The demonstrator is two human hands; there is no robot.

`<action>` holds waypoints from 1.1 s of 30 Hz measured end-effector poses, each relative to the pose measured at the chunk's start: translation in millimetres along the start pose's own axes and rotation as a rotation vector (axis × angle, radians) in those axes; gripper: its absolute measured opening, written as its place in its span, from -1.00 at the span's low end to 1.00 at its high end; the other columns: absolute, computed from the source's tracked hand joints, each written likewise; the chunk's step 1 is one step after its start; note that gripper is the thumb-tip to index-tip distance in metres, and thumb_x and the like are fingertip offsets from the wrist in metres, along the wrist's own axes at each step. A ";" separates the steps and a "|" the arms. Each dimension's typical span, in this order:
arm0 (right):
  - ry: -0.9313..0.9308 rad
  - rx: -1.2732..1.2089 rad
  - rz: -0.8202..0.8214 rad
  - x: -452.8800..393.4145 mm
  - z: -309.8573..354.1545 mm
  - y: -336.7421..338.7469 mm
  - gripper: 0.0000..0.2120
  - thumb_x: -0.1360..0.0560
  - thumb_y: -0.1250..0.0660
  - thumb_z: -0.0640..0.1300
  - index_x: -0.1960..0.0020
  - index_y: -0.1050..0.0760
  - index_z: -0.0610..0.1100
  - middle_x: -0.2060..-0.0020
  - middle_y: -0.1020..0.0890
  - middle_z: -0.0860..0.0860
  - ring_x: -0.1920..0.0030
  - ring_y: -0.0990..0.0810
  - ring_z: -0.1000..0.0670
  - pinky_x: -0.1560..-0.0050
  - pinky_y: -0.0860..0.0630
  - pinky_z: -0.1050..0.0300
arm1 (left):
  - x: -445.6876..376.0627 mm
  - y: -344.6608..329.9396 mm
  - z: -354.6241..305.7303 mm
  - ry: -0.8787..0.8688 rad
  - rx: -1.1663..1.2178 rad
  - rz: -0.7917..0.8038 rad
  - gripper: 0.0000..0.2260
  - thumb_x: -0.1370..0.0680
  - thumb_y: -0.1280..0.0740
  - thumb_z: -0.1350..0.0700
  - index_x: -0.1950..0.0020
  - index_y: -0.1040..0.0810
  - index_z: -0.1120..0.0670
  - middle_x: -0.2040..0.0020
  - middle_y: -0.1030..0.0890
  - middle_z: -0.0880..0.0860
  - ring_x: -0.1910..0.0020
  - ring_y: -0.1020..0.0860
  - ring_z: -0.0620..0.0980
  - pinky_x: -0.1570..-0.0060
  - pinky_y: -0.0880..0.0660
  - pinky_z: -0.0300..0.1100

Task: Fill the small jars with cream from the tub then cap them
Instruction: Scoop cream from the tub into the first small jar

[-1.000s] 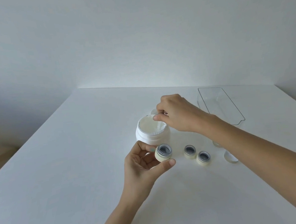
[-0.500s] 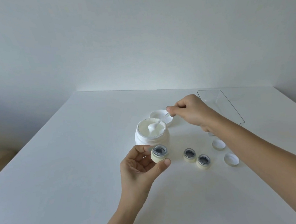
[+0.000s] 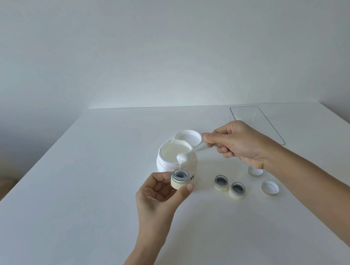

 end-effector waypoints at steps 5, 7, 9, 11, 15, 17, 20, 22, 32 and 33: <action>0.099 0.215 -0.107 13.0 -0.7 -7.5 -0.66 -0.49 -0.37 0.04 0.41 -0.57 -0.04 0.58 -0.26 0.14 0.45 -0.23 0.05 0.33 -0.23 0.24 | 0.2 -0.6 0.6 0.000 -0.001 0.002 -0.73 -0.27 -0.56 0.33 0.12 -0.58 0.24 0.18 -0.74 0.15 0.14 -0.72 0.07 0.17 -0.60 -0.27; 0.230 0.292 -0.168 19.4 0.5 -10.4 -0.68 -0.50 -0.37 0.02 0.39 -0.56 -0.08 0.60 -0.24 0.13 0.52 -0.19 0.11 0.46 -0.19 0.32 | 0.3 -0.5 0.9 -0.003 -0.005 0.002 -0.73 -0.27 -0.56 0.33 0.11 -0.57 0.26 0.18 -0.74 0.16 0.15 -0.72 0.07 0.17 -0.60 -0.27; 0.425 0.383 -0.238 26.8 3.1 -13.7 -0.72 -0.49 -0.39 -0.02 0.34 -0.55 -0.14 0.54 -0.34 0.12 0.49 -0.30 0.13 0.42 -0.24 0.38 | 0.0 -0.1 1.0 0.001 -0.005 -0.002 -0.73 -0.26 -0.56 0.32 0.12 -0.57 0.26 0.18 -0.74 0.16 0.15 -0.71 0.07 0.18 -0.60 -0.27; 0.663 0.476 -0.294 35.9 7.0 -16.9 -0.80 -0.49 -0.41 -0.07 0.28 -0.58 -0.13 0.40 -0.43 0.09 0.37 -0.40 0.16 0.28 -0.30 0.42 | 0.0 -0.2 0.3 0.005 0.003 0.000 -0.73 -0.25 -0.59 0.29 0.14 -0.59 0.22 0.17 -0.74 0.16 0.15 -0.71 0.06 0.17 -0.59 -0.26; 1.109 0.748 -0.279 54.2 5.0 -19.3 -0.89 -0.48 -0.41 -0.20 0.19 -0.62 -0.22 0.33 -0.46 -0.04 0.29 -0.33 0.08 0.19 -0.31 0.33 | -0.6 -0.2 -2.5 0.018 0.038 0.009 -0.75 -0.21 -0.60 0.17 0.19 -0.65 0.11 0.17 -0.74 0.16 0.16 -0.71 0.05 0.16 -0.59 -0.26; 1.228 0.857 -0.286 58.2 -0.8 -16.9 -0.96 -0.45 -0.42 -0.33 0.18 -0.63 -0.25 0.34 -0.46 -0.08 0.29 -0.35 -0.01 0.25 -0.34 0.17 | -1.1 0.0 -3.5 0.024 0.046 0.008 -0.77 -0.21 -0.61 0.15 0.20 -0.65 0.09 0.18 -0.74 0.16 0.17 -0.71 0.04 0.16 -0.59 -0.27; 1.288 0.873 -0.314 59.1 -6.7 -11.5 -0.95 -0.45 -0.41 -0.36 0.16 -0.63 -0.27 0.35 -0.48 -0.10 0.28 -0.35 -0.04 0.27 -0.34 0.11 | -0.9 -0.3 -4.5 0.024 0.043 0.012 -0.78 -0.20 -0.60 0.13 0.23 -0.66 0.06 0.20 -0.74 0.14 0.19 -0.71 0.02 0.17 -0.59 -0.28; 1.304 0.839 -0.334 58.3 -8.7 -8.6 -0.98 -0.47 -0.41 -0.33 0.14 -0.60 -0.26 0.35 -0.47 -0.11 0.30 -0.36 -0.06 0.27 -0.34 0.10 | -0.6 -0.1 -5.0 0.019 0.042 0.014 -0.79 -0.20 -0.60 0.13 0.23 -0.66 0.05 0.20 -0.74 0.13 0.19 -0.71 0.00 0.17 -0.59 -0.29; 1.021 0.630 -0.585 44.0 -6.5 -1.0 -0.84 -0.49 -0.40 -0.16 0.22 -0.64 -0.21 0.33 -0.49 -0.04 0.30 -0.34 0.11 0.18 -0.28 0.46 | -1.1 0.8 -5.0 -0.003 0.030 0.019 -0.76 -0.20 -0.60 0.15 0.21 -0.64 0.07 0.21 -0.73 0.08 0.18 -0.70 -0.02 0.18 -0.58 -0.31; 0.969 0.599 -0.580 38.8 -4.4 -1.6 -0.85 -0.49 -0.41 -0.16 0.22 -0.64 -0.21 0.32 -0.50 -0.03 0.31 -0.36 0.11 0.21 -0.30 0.44 | -0.9 0.4 -4.4 -0.002 0.024 0.023 -0.76 -0.20 -0.60 0.15 0.20 -0.64 0.07 0.20 -0.74 0.09 0.17 -0.70 -0.01 0.18 -0.58 -0.30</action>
Point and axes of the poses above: each hand's wrist, its own x-axis away from the middle knuckle, its own y-axis out of the back of the hand, z = x × y, the point moved 1 cm from there along -x, towards the middle knuckle
